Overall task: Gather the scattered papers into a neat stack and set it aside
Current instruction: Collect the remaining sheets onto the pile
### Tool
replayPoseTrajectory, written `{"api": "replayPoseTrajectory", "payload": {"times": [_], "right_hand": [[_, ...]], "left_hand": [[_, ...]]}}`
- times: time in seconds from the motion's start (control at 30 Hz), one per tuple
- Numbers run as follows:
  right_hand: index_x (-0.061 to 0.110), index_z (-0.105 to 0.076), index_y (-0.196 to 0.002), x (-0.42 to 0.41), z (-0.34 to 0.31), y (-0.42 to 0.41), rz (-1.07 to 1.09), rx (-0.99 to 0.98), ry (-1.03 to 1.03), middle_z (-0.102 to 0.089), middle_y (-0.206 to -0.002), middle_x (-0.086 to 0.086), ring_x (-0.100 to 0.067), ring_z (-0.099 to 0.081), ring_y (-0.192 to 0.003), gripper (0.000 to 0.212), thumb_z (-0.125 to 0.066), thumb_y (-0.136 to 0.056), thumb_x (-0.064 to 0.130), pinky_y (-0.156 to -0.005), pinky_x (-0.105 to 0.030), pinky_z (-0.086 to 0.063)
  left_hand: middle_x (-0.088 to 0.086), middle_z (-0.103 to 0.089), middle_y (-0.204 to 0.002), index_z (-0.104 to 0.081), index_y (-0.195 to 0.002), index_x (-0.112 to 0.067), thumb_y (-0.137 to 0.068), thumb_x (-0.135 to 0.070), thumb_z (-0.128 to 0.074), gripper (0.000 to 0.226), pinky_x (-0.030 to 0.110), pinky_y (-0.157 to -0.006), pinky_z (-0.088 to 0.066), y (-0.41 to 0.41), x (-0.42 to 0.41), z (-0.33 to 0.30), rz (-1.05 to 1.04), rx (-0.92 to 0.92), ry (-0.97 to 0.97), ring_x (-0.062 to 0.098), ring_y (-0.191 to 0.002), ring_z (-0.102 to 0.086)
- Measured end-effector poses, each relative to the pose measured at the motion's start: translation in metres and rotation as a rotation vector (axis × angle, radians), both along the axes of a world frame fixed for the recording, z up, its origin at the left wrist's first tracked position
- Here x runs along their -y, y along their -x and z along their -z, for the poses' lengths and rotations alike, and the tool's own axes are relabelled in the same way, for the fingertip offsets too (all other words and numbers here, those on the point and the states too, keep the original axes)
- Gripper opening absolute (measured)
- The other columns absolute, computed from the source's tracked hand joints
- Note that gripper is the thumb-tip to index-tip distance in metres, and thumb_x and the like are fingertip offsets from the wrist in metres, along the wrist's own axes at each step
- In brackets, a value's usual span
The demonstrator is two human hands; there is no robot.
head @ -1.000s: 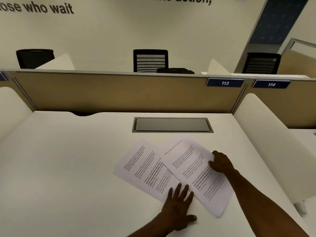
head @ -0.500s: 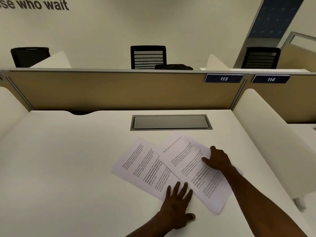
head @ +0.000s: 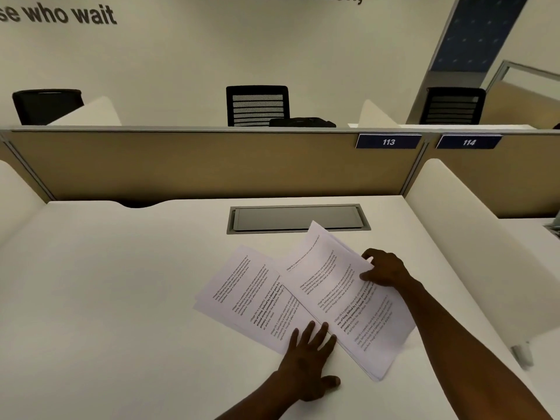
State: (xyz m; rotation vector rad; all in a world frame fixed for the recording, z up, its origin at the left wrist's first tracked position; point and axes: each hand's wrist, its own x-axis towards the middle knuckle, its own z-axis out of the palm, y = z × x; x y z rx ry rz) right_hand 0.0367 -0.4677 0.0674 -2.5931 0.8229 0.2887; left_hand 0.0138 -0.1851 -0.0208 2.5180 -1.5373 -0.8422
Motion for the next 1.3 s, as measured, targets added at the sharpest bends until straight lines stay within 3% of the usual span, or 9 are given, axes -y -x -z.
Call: {"api": "replayPoseTrajectory", "payload": {"times": [0.1,0.23,0.37,0.5,0.63,0.83,0.97,1.13,1.3], "right_hand": [[0.028,-0.051,-0.122,-0.011,-0.002,0.001,-0.117,-0.015,0.045,-0.068,-0.112,-0.004,-0.024,-0.066,-0.092,0.049,-0.068,-0.077,0.026,-0.078,-0.037,-0.057],[0.03,-0.053,-0.115,-0.025,-0.014,0.017,-0.131,0.14,-0.019,-0.073,-0.098,-0.004,-0.022,-0.069,-0.08,0.041,-0.066,-0.078,0.022,-0.076,-0.042,-0.059],[0.032,-0.057,-0.108,-0.039,-0.046,0.056,0.034,0.437,-0.435,-0.075,-0.092,-0.002,-0.025,-0.073,-0.075,0.033,-0.07,-0.082,0.015,-0.068,-0.045,-0.061],[0.025,-0.056,-0.11,-0.053,-0.068,0.094,0.106,0.611,-0.714,-0.074,-0.094,-0.011,-0.035,-0.073,-0.076,0.032,-0.07,-0.086,0.01,-0.062,-0.044,-0.06],[0.021,-0.056,-0.11,-0.064,-0.064,0.116,0.14,0.706,-0.785,-0.073,-0.096,-0.014,-0.038,-0.072,-0.078,0.028,-0.067,-0.087,0.007,-0.069,-0.05,-0.061],[0.023,-0.059,-0.112,-0.074,-0.027,0.128,0.165,0.736,-0.701,-0.073,-0.104,-0.006,-0.024,-0.071,-0.093,0.025,-0.065,-0.091,0.012,-0.081,-0.047,-0.059],[0.027,-0.056,-0.125,-0.084,-0.013,0.129,0.24,0.821,-0.663,-0.07,-0.113,0.009,-0.006,-0.067,-0.101,0.038,-0.064,-0.09,0.016,-0.083,-0.027,-0.058],[0.028,-0.058,-0.122,-0.093,0.007,0.135,0.325,0.86,-0.716,-0.07,-0.113,0.009,-0.009,-0.067,-0.102,0.063,-0.077,-0.068,0.054,-0.084,-0.03,-0.057],[0.019,-0.061,-0.117,-0.098,0.017,0.137,0.367,0.929,-0.711,-0.072,-0.108,-0.001,-0.02,-0.068,-0.099,0.038,-0.073,-0.083,0.01,-0.087,-0.04,-0.057]], "left_hand": [[-0.005,0.02,-0.164,0.006,-0.156,-0.031,-0.061,-0.083,-0.008,0.109,0.044,-0.117,0.017,-0.001,-0.001,-0.003,-0.015,-0.034,0.045,0.018,-0.147,0.028],[-0.007,0.013,-0.165,0.0,-0.156,-0.032,-0.058,-0.09,-0.007,0.115,0.035,-0.121,0.008,0.002,-0.008,-0.007,-0.239,-0.157,0.236,0.017,-0.153,0.015],[-0.008,-0.006,-0.166,-0.001,-0.157,-0.031,-0.077,-0.08,-0.049,0.106,0.04,-0.124,-0.016,0.001,-0.008,-0.018,-0.741,-0.365,0.627,0.015,-0.153,-0.011],[0.006,-0.038,-0.157,-0.013,-0.157,-0.022,-0.064,-0.063,-0.08,0.121,0.049,-0.115,-0.036,-0.032,-0.003,-0.056,-1.107,-0.948,0.798,0.023,-0.138,-0.046],[0.01,-0.07,-0.124,-0.06,-0.129,-0.014,-0.081,-0.029,-0.076,0.053,0.048,-0.093,-0.056,-0.06,-0.005,-0.088,-1.0,-1.313,0.927,0.032,-0.115,-0.066],[0.009,-0.074,-0.116,-0.066,-0.12,-0.015,-0.09,-0.022,-0.068,0.031,0.047,-0.088,-0.059,-0.052,-0.004,-0.101,-0.931,-1.113,0.977,0.028,-0.105,-0.072],[0.003,-0.077,-0.105,-0.069,-0.113,-0.019,-0.09,-0.028,-0.068,0.025,0.046,-0.081,-0.062,-0.044,-0.006,-0.109,-0.839,-0.918,0.999,0.026,-0.095,-0.075],[-0.005,-0.077,-0.099,-0.072,-0.108,-0.026,-0.081,-0.038,-0.07,0.029,0.037,-0.074,-0.063,-0.034,-0.012,-0.107,-0.716,-0.746,0.988,0.021,-0.089,-0.075],[-0.01,-0.073,-0.107,-0.07,-0.115,-0.031,-0.085,-0.036,-0.07,0.031,0.02,-0.072,-0.06,-0.023,-0.019,-0.085,-0.714,-0.682,0.896,0.013,-0.097,-0.07]]}}
